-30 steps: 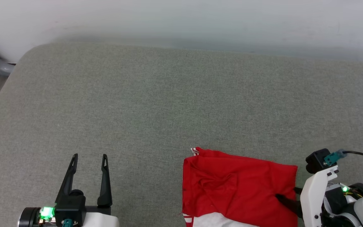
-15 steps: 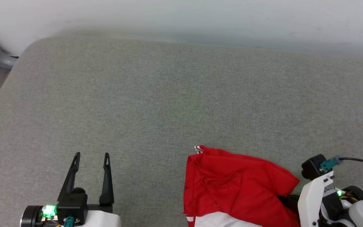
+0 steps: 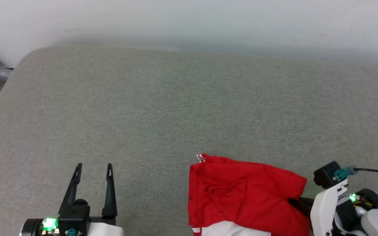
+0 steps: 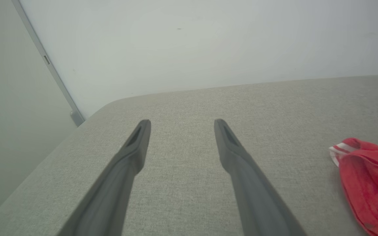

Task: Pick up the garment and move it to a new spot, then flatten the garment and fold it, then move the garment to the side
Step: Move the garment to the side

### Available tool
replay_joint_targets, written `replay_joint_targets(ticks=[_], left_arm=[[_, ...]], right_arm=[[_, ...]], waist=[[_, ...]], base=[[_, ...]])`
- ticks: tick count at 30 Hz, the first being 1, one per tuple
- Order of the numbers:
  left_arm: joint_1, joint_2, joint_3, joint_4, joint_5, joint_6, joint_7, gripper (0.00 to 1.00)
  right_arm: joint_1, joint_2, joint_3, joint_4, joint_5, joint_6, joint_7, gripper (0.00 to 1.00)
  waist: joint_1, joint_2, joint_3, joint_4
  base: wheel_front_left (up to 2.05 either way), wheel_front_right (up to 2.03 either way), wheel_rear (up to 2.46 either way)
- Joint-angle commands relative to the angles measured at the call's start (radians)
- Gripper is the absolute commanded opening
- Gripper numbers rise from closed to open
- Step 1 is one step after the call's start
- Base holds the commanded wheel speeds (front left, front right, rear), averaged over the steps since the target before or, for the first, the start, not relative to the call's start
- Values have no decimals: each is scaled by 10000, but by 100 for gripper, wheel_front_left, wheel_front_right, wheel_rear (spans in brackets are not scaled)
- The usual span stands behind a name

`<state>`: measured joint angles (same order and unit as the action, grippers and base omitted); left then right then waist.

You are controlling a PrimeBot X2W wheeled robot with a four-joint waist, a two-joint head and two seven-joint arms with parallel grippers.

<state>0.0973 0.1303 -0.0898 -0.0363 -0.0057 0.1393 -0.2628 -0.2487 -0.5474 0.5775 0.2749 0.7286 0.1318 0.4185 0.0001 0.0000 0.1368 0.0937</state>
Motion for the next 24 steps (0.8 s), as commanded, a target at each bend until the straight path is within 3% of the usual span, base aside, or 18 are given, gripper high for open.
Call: replay_joint_targets(ticks=[1,16,24], left_arm=[[33,7,33,-42,-4,24,-24,100],[-232,-8,175,-199,24,83,-24,100],[-804,198,225,-501,110,27,-23,100]], right_arm=[[-187,-211,-63,26,-127,-23,-81,0],[-1288,-1168,-882,-279,-1067,-21,-520,0],[-2419,-1495,-1942,245,-1287,-20,-404,0]], waist=[[-1,0,-16,-150],[-1,0,432,-2391],[-1,0,1445,-2771]], base=[[0,0,0],[0,0,0],[0,0,0]])
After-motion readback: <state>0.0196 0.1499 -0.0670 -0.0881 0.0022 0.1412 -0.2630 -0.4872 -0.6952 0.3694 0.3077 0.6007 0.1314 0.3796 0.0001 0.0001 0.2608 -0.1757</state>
